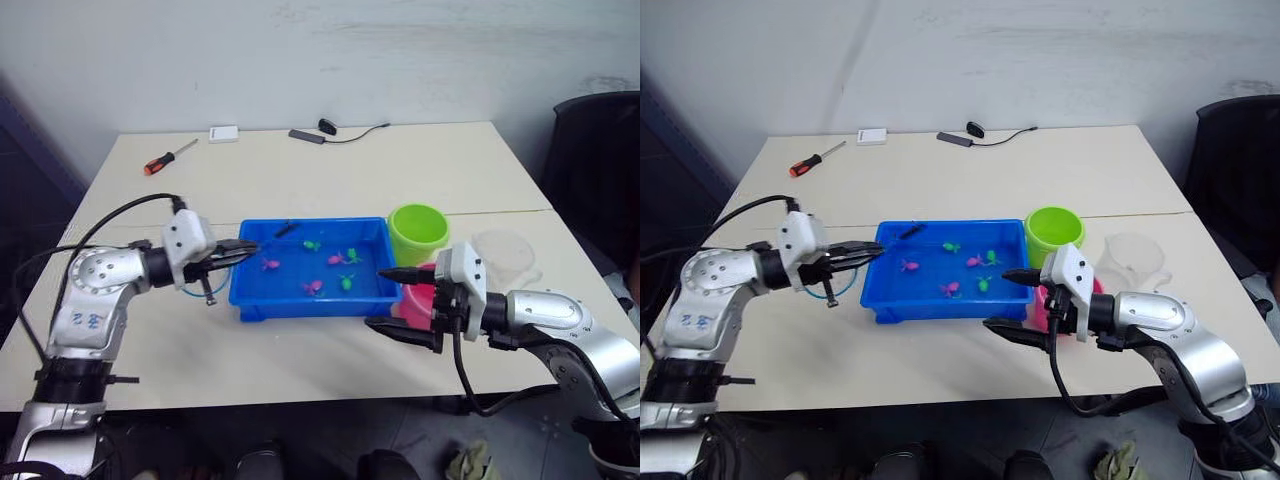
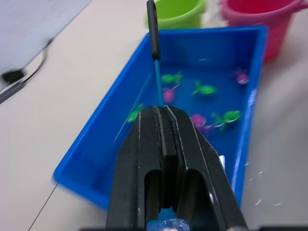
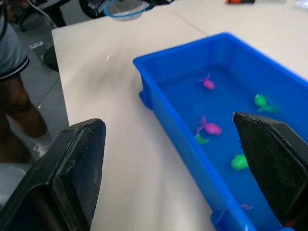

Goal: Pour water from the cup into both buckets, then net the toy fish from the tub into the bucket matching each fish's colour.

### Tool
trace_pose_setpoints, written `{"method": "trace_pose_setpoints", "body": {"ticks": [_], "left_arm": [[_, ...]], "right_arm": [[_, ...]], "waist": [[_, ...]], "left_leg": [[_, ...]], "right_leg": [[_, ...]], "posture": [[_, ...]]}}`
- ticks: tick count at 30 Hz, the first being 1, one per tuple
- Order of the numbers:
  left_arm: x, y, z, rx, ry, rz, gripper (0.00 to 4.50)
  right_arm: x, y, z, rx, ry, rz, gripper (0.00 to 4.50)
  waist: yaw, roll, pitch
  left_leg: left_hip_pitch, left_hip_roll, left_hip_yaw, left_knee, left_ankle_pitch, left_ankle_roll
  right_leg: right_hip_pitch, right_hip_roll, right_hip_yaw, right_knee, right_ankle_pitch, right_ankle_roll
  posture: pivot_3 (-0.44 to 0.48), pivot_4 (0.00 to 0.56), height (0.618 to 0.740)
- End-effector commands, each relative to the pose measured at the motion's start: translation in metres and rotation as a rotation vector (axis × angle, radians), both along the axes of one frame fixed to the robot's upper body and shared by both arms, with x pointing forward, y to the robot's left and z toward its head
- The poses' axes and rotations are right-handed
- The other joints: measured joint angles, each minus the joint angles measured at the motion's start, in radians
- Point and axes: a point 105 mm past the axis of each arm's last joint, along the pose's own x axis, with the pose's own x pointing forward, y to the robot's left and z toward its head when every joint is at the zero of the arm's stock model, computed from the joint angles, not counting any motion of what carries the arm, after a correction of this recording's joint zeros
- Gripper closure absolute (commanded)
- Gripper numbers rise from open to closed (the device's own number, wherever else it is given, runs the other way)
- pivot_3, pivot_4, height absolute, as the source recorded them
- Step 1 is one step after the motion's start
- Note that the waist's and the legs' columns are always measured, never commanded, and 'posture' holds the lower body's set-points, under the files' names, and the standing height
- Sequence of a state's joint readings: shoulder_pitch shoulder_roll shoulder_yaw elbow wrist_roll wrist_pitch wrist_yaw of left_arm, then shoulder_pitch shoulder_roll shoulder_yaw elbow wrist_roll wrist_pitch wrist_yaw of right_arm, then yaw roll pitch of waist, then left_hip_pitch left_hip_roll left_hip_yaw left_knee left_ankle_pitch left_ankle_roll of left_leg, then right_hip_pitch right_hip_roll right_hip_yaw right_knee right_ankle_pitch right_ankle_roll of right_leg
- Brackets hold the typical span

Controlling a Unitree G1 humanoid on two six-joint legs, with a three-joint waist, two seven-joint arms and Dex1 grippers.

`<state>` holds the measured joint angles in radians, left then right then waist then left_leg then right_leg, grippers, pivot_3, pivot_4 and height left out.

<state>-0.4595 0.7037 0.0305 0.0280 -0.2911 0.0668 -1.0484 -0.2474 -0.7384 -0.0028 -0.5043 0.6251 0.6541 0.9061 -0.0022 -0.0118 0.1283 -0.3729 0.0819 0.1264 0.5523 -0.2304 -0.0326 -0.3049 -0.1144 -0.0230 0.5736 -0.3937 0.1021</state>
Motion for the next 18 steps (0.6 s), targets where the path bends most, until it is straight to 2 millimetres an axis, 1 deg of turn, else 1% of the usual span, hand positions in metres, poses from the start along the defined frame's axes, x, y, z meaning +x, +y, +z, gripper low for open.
{"method": "trace_pose_setpoints", "body": {"ticks": [1, 7, 12, 18], "left_arm": [[-0.008, -0.013, -0.003, 0.047, -0.005, -0.131, 4.47], [-0.019, -0.033, -0.013, 0.112, 0.02, -0.313, 4.47], [-0.016, -0.052, -0.011, 0.116, 0.005, -0.399, 4.47], [-0.014, -0.068, -0.013, 0.115, 0.001, -0.467, 4.47]], "right_arm": [[-0.004, 0.003, 0.004, -0.017, 0.018, 0.013, 0.0], [-0.001, 0.009, 0.003, -0.018, 0.044, 0.011, 0.0], [-0.001, 0.02, 0.002, -0.02, 0.055, 0.048, 0.0], [-0.001, 0.031, 0.003, -0.016, 0.054, 0.072, 0.0]], "waist": [[0.0, 0.0, 0.0], [-0.001, 0.0, 0.0], [-0.001, 0.001, 0.0], [0.002, 0.0, 0.0]], "left_leg": [[0.0, 0.0, 0.0, 0.0, 0.001, 0.002], [-0.001, 0.001, 0.001, 0.0, 0.002, 0.004], [-0.001, 0.001, 0.001, 0.001, 0.002, 0.004], [-0.003, 0.0, 0.0, 0.006, 0.0, 0.007]], "right_leg": [[0.0, 0.0, 0.0, 0.0, 0.0, 0.0], [0.0, 0.001, 0.001, 0.001, 0.0, 0.0], [0.0, 0.002, 0.001, 0.001, 0.0, 0.0], [0.0, 0.001, 0.001, 0.001, 0.0, 0.0]], "posture": [[0.0, 0.15, 0.733], [0.0, 0.15, 0.733], [0.0, 0.15, 0.733], [0.0, 0.15, 0.733]]}}
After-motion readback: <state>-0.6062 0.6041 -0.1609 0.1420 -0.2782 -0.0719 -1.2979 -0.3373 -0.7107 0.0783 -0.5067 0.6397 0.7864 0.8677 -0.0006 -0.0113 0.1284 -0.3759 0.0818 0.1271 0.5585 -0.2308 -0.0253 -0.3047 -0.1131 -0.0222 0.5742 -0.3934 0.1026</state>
